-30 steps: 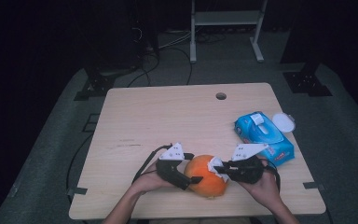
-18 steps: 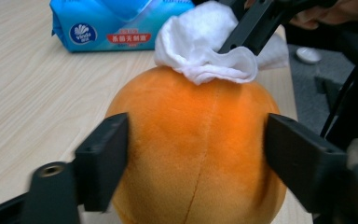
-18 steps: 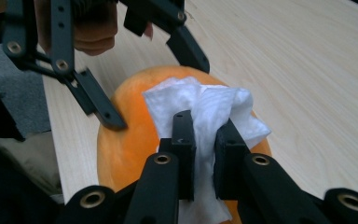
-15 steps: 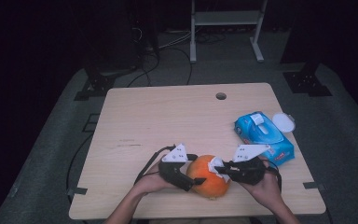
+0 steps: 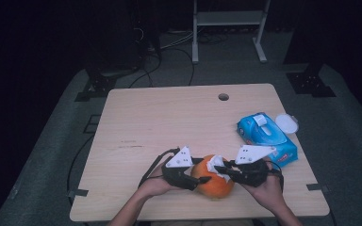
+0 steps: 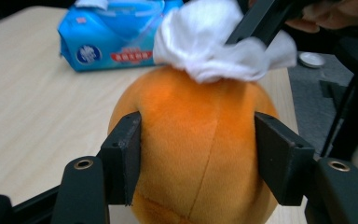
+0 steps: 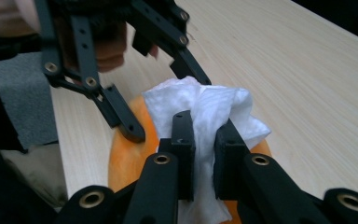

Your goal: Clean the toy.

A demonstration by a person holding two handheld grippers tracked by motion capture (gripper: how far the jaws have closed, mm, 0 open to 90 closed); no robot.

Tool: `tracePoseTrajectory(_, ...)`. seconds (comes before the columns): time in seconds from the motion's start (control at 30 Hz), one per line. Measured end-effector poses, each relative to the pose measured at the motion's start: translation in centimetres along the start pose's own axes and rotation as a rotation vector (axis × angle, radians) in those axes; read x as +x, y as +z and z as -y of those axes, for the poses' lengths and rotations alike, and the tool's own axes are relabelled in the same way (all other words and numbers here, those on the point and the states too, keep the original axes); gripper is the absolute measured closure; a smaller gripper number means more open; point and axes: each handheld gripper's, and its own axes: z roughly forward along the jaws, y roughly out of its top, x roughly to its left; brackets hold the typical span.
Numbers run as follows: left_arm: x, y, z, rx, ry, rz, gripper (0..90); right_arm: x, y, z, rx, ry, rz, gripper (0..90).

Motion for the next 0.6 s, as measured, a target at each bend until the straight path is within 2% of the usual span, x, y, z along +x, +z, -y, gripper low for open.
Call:
tracePoseTrajectory(0.1, 0.1, 0.0, 0.1, -0.027, -0.019, 0.016, 36.0, -0.5, -0.2, 0.6, 0.010, 0.021, -0.006, 80.3)
tracePoseTrajectory(0.2, 0.6, 0.1, 0.4, -0.040, -0.040, 0.035, 24.7, -1.1, 0.1, 1.5, 0.023, 0.048, -0.023, 80.4)
tracePoseTrajectory(0.3, 1.2, 0.2, 0.9, -0.033, -0.067, 0.041, 13.9, -1.5, -0.1, 1.8, 0.027, 0.060, -0.016, 80.4)
tracePoseTrajectory(0.33, 1.4, 0.5, 1.3, -0.037, -0.090, 0.051, 12.5, -1.6, -0.2, 1.9, 0.026, 0.066, -0.015, 80.4)
tracePoseTrajectory(0.4, 1.4, 1.0, 1.8, -0.040, -0.115, 0.063, 13.0, -1.8, -0.3, 2.0, 0.025, 0.068, -0.013, 80.4)
tracePoseTrajectory(0.43, 1.3, 1.2, 1.9, -0.047, -0.116, 0.064, 16.3, -1.8, -0.3, 1.9, 0.029, 0.067, -0.010, 80.4)
tracePoseTrajectory(0.53, 0.9, 1.1, 1.5, -0.052, -0.093, 0.039, 28.7, -1.4, -0.5, 1.6, 0.040, 0.048, 0.020, 80.5)
tracePoseTrajectory(0.6, 0.4, 1.1, 0.9, -0.048, -0.069, 0.019, 31.1, -1.1, -0.7, 1.2, 0.033, 0.028, 0.032, 80.4)
